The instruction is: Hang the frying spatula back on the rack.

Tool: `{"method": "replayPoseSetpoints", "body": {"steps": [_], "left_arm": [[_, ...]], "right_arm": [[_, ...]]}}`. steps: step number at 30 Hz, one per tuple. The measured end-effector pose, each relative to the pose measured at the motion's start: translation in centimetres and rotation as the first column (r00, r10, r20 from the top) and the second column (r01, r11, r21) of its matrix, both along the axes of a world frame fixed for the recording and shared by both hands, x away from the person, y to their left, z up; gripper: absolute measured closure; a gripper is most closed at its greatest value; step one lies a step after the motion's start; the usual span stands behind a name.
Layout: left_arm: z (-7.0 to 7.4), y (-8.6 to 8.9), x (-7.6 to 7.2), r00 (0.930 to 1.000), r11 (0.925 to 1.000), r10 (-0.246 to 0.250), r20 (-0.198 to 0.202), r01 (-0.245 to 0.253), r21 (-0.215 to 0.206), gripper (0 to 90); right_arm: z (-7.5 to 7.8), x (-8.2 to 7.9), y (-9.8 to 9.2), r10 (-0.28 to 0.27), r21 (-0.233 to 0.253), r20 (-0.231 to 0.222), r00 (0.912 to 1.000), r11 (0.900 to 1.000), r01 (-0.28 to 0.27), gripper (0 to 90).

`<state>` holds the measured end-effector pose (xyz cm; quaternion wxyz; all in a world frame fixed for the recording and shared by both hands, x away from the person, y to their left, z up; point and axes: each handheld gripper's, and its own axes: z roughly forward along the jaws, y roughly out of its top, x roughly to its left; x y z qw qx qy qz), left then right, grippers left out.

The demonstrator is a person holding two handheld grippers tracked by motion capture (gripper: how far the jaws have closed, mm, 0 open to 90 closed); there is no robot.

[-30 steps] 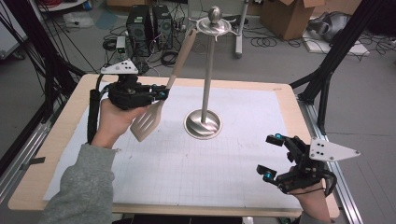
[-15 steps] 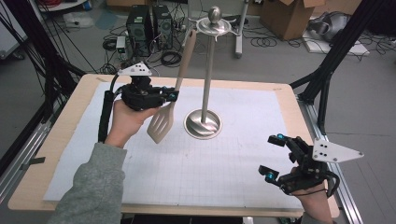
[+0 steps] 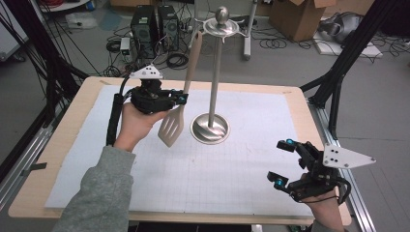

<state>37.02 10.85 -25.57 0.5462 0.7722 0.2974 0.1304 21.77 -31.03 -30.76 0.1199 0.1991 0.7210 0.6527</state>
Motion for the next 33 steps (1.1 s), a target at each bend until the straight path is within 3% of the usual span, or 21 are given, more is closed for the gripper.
{"method": "replayPoseSetpoints", "body": {"steps": [5,25,30,32,33], "left_arm": [[-0.1,-0.5,0.2,1.0,1.0,-0.005,-0.009,0.004,-0.001,77.6],[-0.5,-1.3,0.7,0.9997,0.9998,0.015,0.018,-0.015,0.014,76.6],[-0.1,-1.4,0.0,0.9977,0.9999,0.002,0.068,-0.001,-0.015,64.2],[0.1,-1.3,-0.5,0.9945,0.9999,-0.003,0.105,0.004,-0.01,52.5],[0.1,-1.3,-0.5,0.9945,0.9999,-0.003,0.105,0.004,-0.01,49.4]], "right_arm": [[0.0,0.0,0.0,-0.003,0.005,0.002,1.0,1.0,0.003,4.5],[-0.1,-0.1,-0.1,-0.003,0.001,-0.006,1.0,1.0,0.003,4.5],[-0.1,-0.1,0.0,-0.003,0.001,-0.002,1.0,1.0,0.003,4.5],[-0.1,-0.1,-0.1,-0.006,0.003,0.005,1.0,1.0,0.006,4.5],[-0.1,-0.1,-0.1,-0.006,0.003,0.005,1.0,1.0,0.006,4.5]]}}
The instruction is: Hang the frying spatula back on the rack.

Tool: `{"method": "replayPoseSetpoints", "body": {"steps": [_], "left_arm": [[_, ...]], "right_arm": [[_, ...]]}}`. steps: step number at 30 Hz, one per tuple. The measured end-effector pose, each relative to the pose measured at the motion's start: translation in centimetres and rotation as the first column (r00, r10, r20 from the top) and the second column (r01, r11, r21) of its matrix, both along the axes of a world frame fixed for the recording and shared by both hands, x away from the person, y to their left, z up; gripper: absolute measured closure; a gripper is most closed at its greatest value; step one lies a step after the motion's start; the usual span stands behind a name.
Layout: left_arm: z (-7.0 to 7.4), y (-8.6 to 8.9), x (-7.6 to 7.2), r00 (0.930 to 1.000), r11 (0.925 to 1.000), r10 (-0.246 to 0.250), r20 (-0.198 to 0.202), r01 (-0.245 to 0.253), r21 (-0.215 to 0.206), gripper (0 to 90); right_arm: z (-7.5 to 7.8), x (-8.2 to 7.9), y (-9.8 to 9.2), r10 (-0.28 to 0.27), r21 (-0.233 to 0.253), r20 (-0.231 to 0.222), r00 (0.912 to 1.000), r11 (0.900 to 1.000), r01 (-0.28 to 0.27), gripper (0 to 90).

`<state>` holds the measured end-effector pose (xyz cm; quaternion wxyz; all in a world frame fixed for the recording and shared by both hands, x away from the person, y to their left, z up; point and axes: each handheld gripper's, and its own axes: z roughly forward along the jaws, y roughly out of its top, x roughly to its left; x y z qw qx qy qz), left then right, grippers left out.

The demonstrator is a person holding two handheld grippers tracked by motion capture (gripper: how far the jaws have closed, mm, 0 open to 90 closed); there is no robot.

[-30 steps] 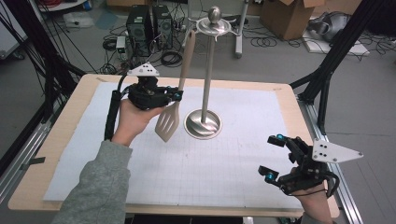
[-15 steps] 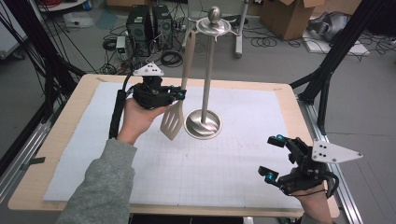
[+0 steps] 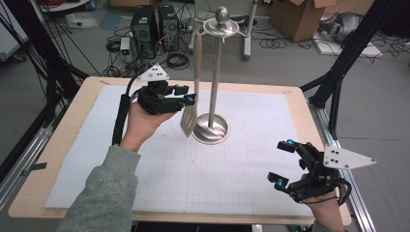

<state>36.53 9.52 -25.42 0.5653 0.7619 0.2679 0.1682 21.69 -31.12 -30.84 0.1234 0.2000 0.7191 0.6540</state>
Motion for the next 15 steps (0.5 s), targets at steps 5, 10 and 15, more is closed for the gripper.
{"method": "replayPoseSetpoints", "body": {"steps": [5,10,15], "left_arm": [[0.3,0.5,-0.5,0.9995,1.0,0.002,0.03,-0.002,0.003,32.5],[0.6,0.9,-0.7,0.9995,0.9999,0.007,0.03,-0.007,0.008,12.8],[0.6,1.2,-1.0,0.9999,0.9989,0.0,0.012,0.0,0.047,4.5]], "right_arm": [[0.0,-0.1,0.1,0.0,-0.002,-0.008,1.0,1.0,0.0,4.5],[0.0,0.0,0.2,0.006,-0.005,-0.005,1.0,1.0,-0.006,4.5],[0.0,0.0,0.2,0.007,-0.004,-0.009,0.9999,1.0,-0.007,4.5]]}}
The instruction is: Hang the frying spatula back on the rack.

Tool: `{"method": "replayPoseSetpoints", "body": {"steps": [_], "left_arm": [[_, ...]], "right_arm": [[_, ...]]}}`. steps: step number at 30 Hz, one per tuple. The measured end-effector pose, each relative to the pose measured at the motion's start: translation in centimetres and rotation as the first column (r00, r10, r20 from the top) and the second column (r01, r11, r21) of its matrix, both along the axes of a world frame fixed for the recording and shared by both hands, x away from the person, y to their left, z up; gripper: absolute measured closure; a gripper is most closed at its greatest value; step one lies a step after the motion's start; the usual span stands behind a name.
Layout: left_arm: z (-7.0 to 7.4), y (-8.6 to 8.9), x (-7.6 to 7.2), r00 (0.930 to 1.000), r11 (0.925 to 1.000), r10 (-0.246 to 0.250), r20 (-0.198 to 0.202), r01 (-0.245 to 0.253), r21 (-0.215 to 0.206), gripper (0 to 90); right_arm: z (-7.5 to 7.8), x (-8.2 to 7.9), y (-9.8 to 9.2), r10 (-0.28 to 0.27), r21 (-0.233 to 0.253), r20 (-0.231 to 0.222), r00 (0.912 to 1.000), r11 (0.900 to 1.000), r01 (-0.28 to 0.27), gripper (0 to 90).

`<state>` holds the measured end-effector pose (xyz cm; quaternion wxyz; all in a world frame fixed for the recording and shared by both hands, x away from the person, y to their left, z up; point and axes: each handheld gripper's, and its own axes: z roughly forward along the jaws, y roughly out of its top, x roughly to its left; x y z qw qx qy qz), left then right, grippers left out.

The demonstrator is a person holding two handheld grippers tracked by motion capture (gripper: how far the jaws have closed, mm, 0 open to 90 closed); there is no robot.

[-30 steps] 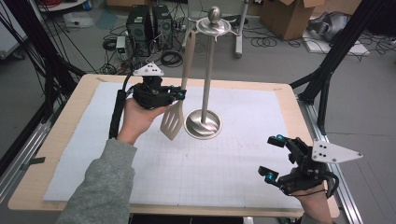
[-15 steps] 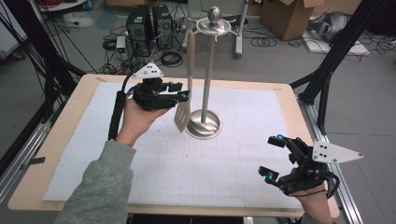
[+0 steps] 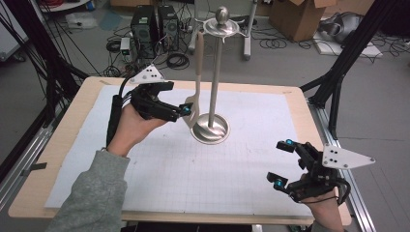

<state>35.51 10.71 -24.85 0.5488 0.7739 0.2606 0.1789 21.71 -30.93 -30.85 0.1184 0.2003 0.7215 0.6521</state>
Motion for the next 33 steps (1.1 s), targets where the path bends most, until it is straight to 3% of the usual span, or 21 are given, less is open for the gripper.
{"method": "replayPoseSetpoints", "body": {"steps": [2,9,15,33], "left_arm": [[0.0,0.3,-0.2,0.9999,0.9998,-0.002,0.014,0.003,-0.022,4.5],[-0.4,1.9,-0.5,0.9997,0.9991,0.016,0.017,-0.016,-0.04,4.5],[-0.8,3.4,-1.2,0.9999,0.9966,0.003,0.016,-0.001,-0.083,4.5],[-2.9,7.5,-4.2,0.9985,0.9919,0.032,0.045,-0.026,-0.125,4.5]], "right_arm": [[0.0,0.0,0.0,0.0,-0.003,0.003,1.0,1.0,0.0,4.5],[0.0,0.1,0.1,0.003,0.0,-0.002,1.0,1.0,-0.003,4.5],[-0.1,0.3,0.3,0.006,-0.006,0.003,1.0,1.0,-0.006,4.5],[-0.2,0.7,0.6,0.007,-0.011,0.0,1.0,1.0,-0.007,4.5]]}}
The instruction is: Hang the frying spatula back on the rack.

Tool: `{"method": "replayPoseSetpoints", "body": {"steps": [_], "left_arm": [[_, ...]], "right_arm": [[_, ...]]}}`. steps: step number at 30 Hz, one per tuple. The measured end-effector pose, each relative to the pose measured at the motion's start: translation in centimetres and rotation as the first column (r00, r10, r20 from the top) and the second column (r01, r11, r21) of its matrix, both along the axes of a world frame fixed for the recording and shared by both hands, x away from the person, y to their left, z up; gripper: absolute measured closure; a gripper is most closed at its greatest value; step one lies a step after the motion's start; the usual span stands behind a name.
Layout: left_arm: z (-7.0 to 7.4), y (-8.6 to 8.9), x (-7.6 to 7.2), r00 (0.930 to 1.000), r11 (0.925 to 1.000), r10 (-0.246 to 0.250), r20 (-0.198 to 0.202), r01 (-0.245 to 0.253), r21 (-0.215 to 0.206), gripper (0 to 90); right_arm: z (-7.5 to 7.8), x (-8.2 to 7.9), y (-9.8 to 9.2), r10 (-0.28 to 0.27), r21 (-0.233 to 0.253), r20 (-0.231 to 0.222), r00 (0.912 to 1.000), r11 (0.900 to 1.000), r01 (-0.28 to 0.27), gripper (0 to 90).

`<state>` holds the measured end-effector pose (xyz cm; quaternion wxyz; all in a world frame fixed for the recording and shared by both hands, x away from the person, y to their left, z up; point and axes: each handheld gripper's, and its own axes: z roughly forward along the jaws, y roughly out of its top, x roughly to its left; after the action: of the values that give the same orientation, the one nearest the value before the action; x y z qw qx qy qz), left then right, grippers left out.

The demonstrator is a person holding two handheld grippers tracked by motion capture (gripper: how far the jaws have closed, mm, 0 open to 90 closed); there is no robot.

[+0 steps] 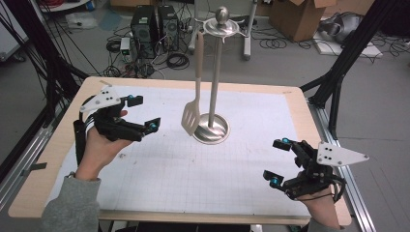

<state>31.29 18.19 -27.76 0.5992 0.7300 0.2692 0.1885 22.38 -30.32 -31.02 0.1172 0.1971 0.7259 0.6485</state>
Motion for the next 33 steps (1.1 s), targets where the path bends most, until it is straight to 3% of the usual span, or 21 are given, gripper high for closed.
{"method": "replayPoseSetpoints", "body": {"steps": [14,20,33], "left_arm": [[-1.0,2.9,-2.2,0.9979,0.998,0.062,0.019,-0.063,0.011,4.5],[-1.8,4.5,-3.2,0.9922,0.9921,0.123,0.022,-0.123,0.023,4.5],[-2.8,6.9,-4.9,0.9953,0.9955,0.088,0.041,-0.087,-0.039,4.5]], "right_arm": [[0.0,0.2,0.2,-0.013,-0.001,0.01,0.9999,1.0,0.013,4.6],[0.1,0.3,0.3,-0.021,-0.01,0.016,0.9997,1.0,0.021,4.5],[0.3,0.2,0.0,-0.044,-0.012,0.043,0.9981,0.999,0.045,4.5]]}}
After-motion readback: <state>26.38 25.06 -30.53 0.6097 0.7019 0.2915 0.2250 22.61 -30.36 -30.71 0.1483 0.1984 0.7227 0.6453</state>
